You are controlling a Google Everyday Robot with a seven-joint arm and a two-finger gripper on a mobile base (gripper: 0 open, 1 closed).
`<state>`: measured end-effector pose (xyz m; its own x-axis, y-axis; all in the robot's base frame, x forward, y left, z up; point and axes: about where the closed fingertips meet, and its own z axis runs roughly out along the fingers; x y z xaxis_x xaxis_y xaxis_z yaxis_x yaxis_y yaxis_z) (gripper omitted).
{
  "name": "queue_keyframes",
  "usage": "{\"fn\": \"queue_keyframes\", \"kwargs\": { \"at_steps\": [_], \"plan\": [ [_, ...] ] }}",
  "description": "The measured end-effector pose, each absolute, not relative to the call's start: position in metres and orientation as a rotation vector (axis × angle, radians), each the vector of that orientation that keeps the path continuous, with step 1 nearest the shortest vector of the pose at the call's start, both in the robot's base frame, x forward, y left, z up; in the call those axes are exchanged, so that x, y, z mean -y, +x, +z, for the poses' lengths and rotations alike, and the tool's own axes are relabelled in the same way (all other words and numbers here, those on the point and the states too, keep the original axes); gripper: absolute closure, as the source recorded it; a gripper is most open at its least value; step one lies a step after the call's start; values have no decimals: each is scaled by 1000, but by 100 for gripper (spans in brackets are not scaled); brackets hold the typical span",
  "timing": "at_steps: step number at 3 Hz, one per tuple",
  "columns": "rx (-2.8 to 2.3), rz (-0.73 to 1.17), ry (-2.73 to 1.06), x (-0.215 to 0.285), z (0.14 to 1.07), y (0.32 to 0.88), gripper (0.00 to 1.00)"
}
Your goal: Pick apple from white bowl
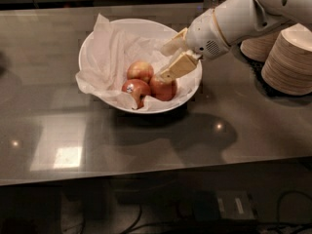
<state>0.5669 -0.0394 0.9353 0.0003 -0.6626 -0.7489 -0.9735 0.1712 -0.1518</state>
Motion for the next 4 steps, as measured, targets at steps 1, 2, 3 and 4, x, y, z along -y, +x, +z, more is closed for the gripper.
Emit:
{"fn": "queue_keyframes", "kwargs": {
  "at_steps": [1,2,3,4],
  "plan": [
    [-1751,562,-1552,40,927,567,43],
    [-1764,569,-1551,41,920,569,44],
    [-1794,581,-1542,45,906,572,44],
    [-1817,593,-1538,45,893,575,46]
  ]
}}
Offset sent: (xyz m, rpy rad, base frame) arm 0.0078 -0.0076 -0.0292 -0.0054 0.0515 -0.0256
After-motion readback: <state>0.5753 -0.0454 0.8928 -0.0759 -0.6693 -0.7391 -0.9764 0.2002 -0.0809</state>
